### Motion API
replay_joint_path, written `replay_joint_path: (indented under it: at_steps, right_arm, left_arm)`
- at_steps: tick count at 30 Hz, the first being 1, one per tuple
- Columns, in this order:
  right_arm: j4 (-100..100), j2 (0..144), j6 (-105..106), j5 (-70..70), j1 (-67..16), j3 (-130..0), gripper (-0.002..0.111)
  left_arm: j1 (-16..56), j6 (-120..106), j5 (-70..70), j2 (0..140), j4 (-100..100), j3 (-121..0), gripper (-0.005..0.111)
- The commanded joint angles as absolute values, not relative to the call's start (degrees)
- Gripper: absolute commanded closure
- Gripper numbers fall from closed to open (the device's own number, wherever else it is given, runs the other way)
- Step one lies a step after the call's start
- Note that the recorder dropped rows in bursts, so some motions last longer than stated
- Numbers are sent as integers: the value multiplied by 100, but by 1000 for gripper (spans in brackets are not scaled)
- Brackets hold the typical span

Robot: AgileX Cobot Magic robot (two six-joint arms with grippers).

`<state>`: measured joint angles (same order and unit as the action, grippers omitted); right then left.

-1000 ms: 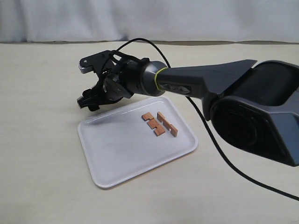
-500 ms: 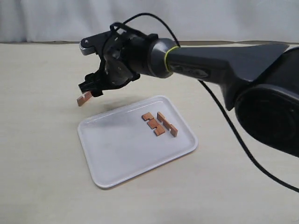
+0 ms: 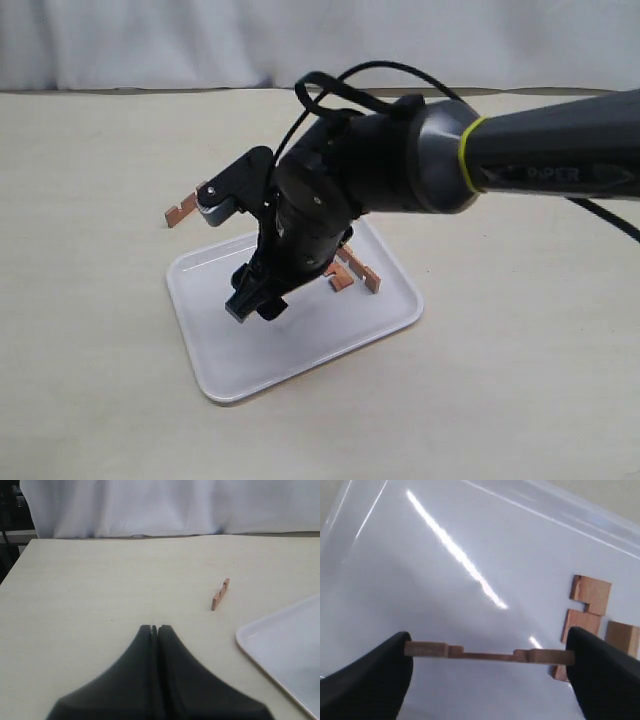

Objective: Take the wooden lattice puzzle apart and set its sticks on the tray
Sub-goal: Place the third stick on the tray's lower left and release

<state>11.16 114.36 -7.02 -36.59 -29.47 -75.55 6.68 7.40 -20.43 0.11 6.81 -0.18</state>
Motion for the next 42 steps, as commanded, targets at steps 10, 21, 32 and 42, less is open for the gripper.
replay_joint_path:
  at_steps: [10,21,32,42]
  right_arm:
    - [941,11424,-682,-2984,-2933,-7337,68]
    - [941,11343,-682,-2984,-2945,-7337,9]
    - [941,11234,-682,-2697,-2945,-7399,9]
    - [941,11363,-1029,-1106,-2945,-7727,9]
  left_arm:
    - [666,753,-1984,0,689,0,107]
    - [666,753,-1984,0,689,0,107]
    - [666,753,-1997,0,689,0,107]
    - [666,753,-1997,0,689,0,107]
